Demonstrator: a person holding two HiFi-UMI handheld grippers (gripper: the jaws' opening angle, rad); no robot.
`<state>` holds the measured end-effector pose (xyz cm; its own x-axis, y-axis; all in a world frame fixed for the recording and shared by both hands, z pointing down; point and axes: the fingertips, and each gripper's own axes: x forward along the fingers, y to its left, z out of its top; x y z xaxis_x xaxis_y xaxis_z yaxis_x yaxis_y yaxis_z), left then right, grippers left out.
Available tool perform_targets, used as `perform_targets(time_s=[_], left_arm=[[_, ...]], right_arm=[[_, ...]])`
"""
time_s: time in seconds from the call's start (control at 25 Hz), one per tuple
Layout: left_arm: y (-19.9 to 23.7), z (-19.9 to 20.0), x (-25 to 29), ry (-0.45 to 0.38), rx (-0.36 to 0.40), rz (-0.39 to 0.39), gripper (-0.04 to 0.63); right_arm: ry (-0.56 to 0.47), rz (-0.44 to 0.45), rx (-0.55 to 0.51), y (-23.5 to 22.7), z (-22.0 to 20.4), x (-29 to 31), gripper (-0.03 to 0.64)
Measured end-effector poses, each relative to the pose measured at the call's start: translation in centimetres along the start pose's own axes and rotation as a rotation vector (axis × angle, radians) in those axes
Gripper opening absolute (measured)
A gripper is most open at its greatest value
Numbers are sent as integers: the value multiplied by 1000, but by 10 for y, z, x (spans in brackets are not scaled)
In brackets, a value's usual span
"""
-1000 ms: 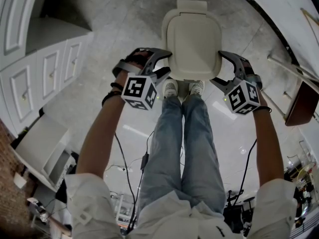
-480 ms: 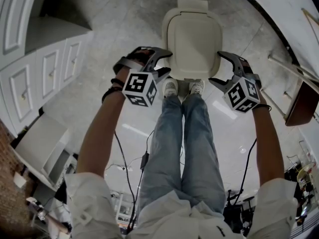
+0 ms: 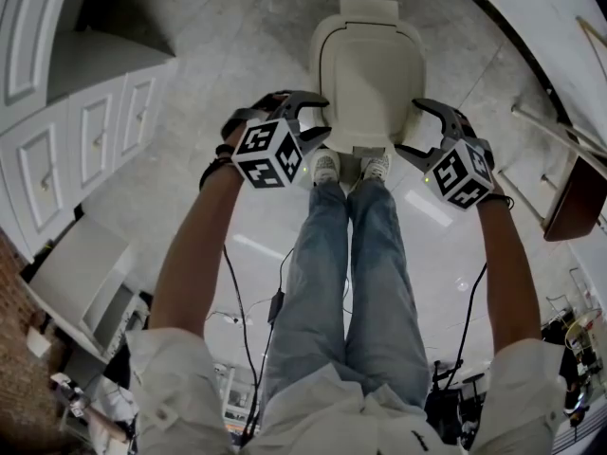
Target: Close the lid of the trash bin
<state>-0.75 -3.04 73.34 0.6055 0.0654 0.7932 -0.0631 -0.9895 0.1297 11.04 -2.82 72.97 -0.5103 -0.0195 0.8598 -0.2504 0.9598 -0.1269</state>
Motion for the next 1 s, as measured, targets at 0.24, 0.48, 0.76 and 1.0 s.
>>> perform_targets(time_s=[0.24, 0.48, 0.76, 1.0], left_arm=[[7, -3, 5, -2, -54, 38, 165], [10, -2, 5, 6, -92, 50, 139], [12, -4, 10, 27, -85, 68, 127], [12, -5, 11, 25, -82, 73, 124]], right_arm=[[-21, -35, 51, -8, 1, 3, 342], [-25, -47, 69, -10, 2, 3, 322], [-23, -69, 70, -12, -1, 7, 302], [-31, -76, 77, -12, -2, 8, 284]])
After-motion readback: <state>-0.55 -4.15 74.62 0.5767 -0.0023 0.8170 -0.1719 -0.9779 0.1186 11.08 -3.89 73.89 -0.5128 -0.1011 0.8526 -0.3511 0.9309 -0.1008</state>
